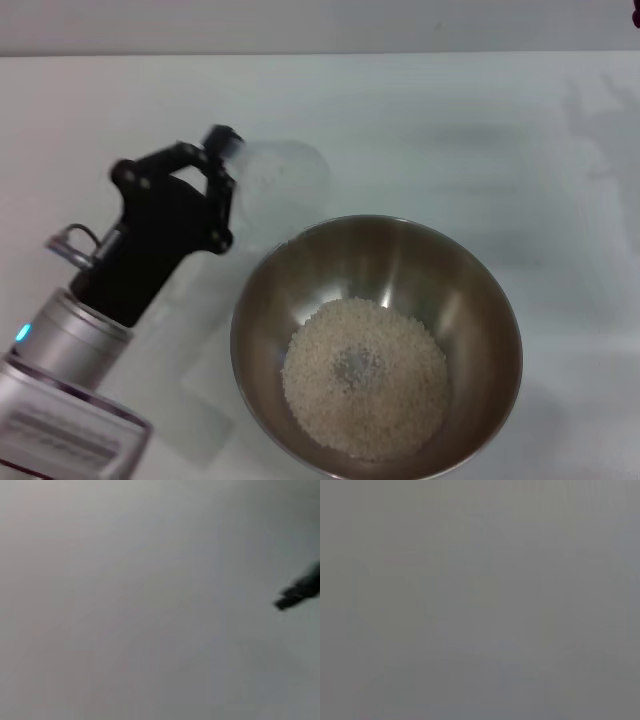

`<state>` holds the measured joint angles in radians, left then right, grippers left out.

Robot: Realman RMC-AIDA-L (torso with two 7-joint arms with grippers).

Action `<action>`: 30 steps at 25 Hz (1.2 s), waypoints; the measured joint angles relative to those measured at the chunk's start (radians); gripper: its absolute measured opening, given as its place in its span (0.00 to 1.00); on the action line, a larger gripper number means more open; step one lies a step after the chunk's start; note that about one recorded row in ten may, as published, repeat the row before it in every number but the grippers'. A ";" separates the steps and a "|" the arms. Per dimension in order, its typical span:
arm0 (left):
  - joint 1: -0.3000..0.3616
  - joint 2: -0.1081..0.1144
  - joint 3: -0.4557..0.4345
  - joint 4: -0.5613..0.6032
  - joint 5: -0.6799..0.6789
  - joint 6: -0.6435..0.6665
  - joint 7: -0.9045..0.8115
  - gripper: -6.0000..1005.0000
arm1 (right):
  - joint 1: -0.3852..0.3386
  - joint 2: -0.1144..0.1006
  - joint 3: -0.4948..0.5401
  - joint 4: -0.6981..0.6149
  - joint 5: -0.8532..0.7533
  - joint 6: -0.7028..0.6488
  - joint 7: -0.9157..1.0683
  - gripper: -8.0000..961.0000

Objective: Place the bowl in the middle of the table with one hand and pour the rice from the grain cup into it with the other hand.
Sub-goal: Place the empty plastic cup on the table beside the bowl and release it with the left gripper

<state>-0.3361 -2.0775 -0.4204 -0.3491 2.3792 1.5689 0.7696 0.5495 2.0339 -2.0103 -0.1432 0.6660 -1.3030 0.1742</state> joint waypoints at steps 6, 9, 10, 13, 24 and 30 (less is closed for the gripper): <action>0.017 -0.001 -0.086 0.004 -0.003 -0.017 -0.195 0.07 | 0.006 0.004 0.060 -0.011 0.007 0.044 0.047 0.51; 0.035 -0.002 -0.141 -0.003 -0.026 -0.071 -0.354 0.07 | -0.003 0.004 0.073 -0.019 0.007 0.043 0.084 0.50; 0.038 -0.002 -0.151 -0.006 -0.034 -0.089 -0.388 0.07 | -0.003 0.004 0.073 -0.019 0.007 0.043 0.084 0.50; 0.041 -0.003 -0.160 -0.010 -0.059 -0.134 -0.441 0.08 | -0.015 0.006 0.079 -0.024 0.008 0.033 0.089 0.50; 0.025 -0.003 -0.180 -0.042 -0.179 -0.475 -0.543 0.08 | -0.043 0.017 0.103 -0.046 0.001 -0.011 0.116 0.50; 0.020 -0.003 -0.185 -0.037 -0.192 -0.493 -0.543 0.08 | -0.048 0.018 0.102 -0.042 -0.002 -0.029 0.129 0.50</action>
<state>-0.3160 -2.0800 -0.6056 -0.3856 2.1874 1.0755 0.2265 0.5015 2.0516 -1.9084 -0.1849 0.6642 -1.3321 0.3030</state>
